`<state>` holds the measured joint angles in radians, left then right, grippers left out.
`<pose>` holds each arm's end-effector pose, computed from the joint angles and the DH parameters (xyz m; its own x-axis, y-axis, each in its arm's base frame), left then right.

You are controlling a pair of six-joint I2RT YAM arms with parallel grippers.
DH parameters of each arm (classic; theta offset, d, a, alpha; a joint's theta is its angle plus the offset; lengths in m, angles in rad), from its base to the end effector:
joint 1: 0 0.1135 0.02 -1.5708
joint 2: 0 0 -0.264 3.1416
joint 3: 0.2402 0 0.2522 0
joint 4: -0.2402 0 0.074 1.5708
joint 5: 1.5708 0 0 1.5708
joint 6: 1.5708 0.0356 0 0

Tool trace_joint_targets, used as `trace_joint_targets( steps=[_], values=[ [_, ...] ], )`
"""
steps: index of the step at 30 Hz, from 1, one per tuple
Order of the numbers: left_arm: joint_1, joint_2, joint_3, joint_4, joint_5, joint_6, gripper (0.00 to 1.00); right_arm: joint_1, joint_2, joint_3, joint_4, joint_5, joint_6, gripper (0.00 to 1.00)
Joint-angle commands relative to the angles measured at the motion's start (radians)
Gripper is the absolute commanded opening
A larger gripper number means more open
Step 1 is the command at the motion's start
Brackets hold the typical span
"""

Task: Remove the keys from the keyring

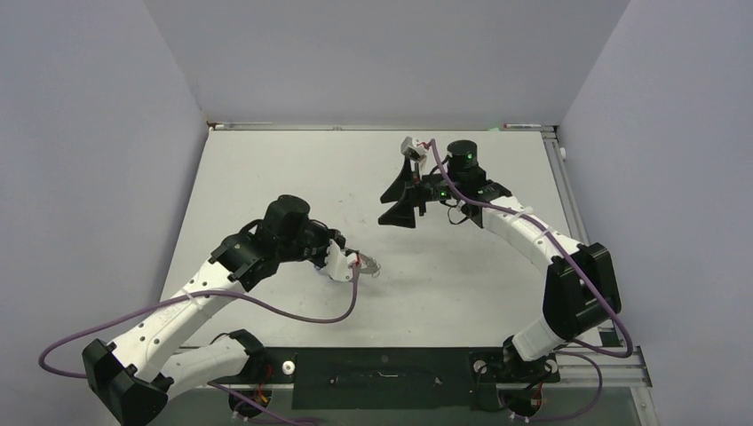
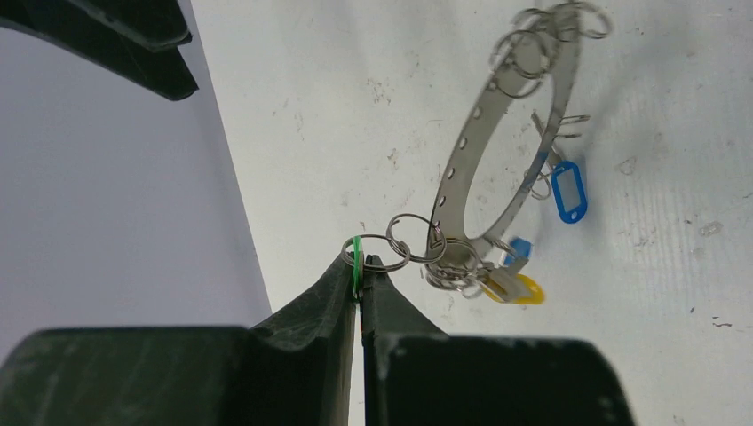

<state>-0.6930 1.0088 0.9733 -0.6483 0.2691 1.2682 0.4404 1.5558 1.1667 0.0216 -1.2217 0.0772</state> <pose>0.1557 -0.1416 0.3197 0.5944 0.7025 -0.3913 0.6947 -0.2035 0.6899 0.2986 0.1777 0.3091 -0.3965 -0.1577 -0.9044 -0.9112 -0.0524 0.4086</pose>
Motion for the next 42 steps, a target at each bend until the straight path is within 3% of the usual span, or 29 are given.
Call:
trace_joint_targets(
  steps=[1,8,15,24,31,42],
  values=[
    [-0.005,-0.025,-0.007,0.068,-0.025,-0.06,0.0,0.009,-0.062,-0.076,0.095,-0.022,-0.085,0.78],
    [-0.005,-0.063,-0.071,0.133,0.023,-0.002,0.0,0.099,-0.077,-0.138,0.053,-0.013,-0.33,0.71],
    [-0.004,-0.07,-0.081,0.138,0.092,0.045,0.0,0.196,-0.049,-0.124,0.068,-0.009,-0.38,0.6],
    [-0.006,-0.066,-0.077,0.153,0.11,0.028,0.0,0.213,-0.034,-0.134,0.175,0.009,-0.287,0.44],
    [-0.006,-0.054,-0.069,0.17,0.109,0.001,0.0,0.223,-0.015,-0.165,0.323,0.006,-0.172,0.39],
    [-0.007,-0.045,-0.054,0.178,0.108,-0.017,0.0,0.242,0.01,-0.197,0.373,0.018,-0.159,0.37]
  ],
)
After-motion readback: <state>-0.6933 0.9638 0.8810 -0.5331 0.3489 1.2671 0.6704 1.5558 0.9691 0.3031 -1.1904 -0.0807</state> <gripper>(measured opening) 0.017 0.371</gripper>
